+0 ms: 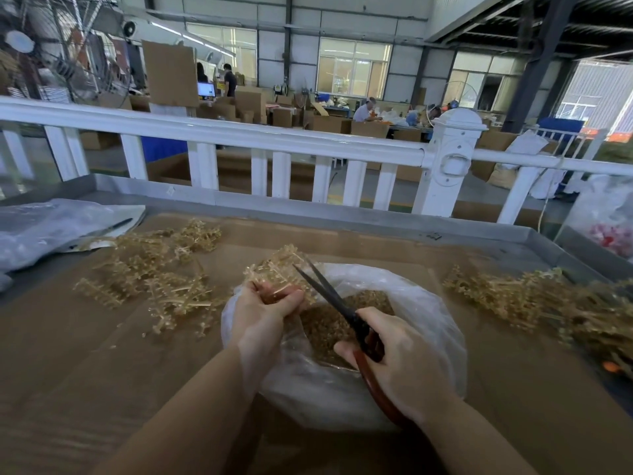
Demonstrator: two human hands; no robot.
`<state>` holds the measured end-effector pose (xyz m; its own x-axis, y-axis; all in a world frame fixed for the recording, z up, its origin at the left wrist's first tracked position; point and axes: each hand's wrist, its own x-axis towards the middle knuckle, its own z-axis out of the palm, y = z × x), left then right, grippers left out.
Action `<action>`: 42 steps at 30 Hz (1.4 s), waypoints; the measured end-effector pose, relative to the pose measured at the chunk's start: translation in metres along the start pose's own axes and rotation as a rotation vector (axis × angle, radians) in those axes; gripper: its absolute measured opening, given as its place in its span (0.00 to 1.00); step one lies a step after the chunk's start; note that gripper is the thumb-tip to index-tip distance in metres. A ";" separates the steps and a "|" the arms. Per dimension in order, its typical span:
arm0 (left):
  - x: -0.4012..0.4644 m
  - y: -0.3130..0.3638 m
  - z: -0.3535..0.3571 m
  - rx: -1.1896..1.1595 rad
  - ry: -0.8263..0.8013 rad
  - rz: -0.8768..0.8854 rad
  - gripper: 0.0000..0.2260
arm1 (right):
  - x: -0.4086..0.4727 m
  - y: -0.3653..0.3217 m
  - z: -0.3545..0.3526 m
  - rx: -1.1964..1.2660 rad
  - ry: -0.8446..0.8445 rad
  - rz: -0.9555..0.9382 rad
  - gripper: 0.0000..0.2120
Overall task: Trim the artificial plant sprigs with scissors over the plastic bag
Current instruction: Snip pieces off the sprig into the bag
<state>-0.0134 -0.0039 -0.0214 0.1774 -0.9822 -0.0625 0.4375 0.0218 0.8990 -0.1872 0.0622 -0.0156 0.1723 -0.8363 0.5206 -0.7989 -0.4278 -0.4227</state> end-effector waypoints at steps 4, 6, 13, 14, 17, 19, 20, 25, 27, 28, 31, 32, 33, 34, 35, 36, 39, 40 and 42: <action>0.006 0.010 -0.006 -0.047 0.036 0.051 0.14 | -0.001 0.002 0.000 -0.032 -0.062 -0.007 0.14; 0.008 0.016 -0.007 -0.095 0.040 0.047 0.13 | 0.000 0.005 0.001 -0.051 -0.097 0.006 0.13; 0.004 0.018 -0.006 -0.112 -0.008 0.035 0.14 | 0.007 0.006 0.002 -0.085 -0.180 0.069 0.14; 0.003 0.016 -0.005 -0.109 -0.017 0.032 0.14 | 0.008 0.005 0.002 -0.084 -0.188 0.072 0.14; 0.000 0.009 -0.003 -0.092 -0.032 0.003 0.14 | 0.009 0.005 0.002 -0.082 -0.195 0.080 0.15; -0.001 0.006 -0.002 -0.118 -0.030 -0.031 0.13 | 0.009 0.004 0.002 -0.077 -0.206 0.083 0.15; -0.002 0.004 -0.001 -0.136 -0.021 -0.045 0.12 | 0.009 0.004 0.002 -0.071 -0.213 0.082 0.15; -0.001 0.002 0.004 -0.195 0.052 -0.054 0.14 | 0.009 0.003 0.001 -0.075 -0.218 0.082 0.14; -0.001 0.002 0.004 -0.203 0.054 -0.058 0.14 | 0.009 0.003 0.000 -0.073 -0.223 0.086 0.14; -0.001 0.002 0.004 -0.195 0.063 -0.053 0.13 | 0.009 0.003 0.000 -0.069 -0.229 0.086 0.14; -0.001 0.002 0.003 -0.130 0.124 -0.035 0.11 | 0.010 0.003 0.000 -0.068 -0.250 0.084 0.15; -0.001 0.003 0.003 -0.122 0.134 -0.032 0.11 | 0.010 0.003 0.000 -0.074 -0.255 0.082 0.15; -0.002 0.003 0.004 -0.109 0.130 -0.025 0.11 | 0.010 0.003 0.000 -0.080 -0.258 0.081 0.15; -0.003 0.004 0.005 -0.088 0.122 -0.016 0.10 | 0.010 0.003 0.000 -0.081 -0.259 0.080 0.15; -0.004 0.004 0.006 -0.073 0.113 -0.010 0.11 | 0.010 0.004 0.000 -0.075 -0.258 0.082 0.15; -0.005 0.004 0.007 -0.083 0.108 -0.012 0.12 | 0.010 0.004 0.000 -0.065 -0.255 0.086 0.15; -0.007 0.004 0.007 -0.159 0.065 -0.045 0.15 | 0.010 0.005 0.000 -0.050 -0.251 0.092 0.13; -0.008 0.004 0.007 -0.161 0.054 -0.050 0.14 | 0.011 0.006 0.000 -0.046 -0.253 0.094 0.13; -0.008 0.004 0.008 -0.165 0.045 -0.061 0.14 | 0.011 0.006 0.000 -0.043 -0.260 0.097 0.13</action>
<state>-0.0200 0.0028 -0.0138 0.1837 -0.9734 -0.1371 0.5865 -0.0034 0.8099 -0.1903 0.0505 -0.0123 0.2313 -0.9351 0.2686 -0.8415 -0.3308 -0.4271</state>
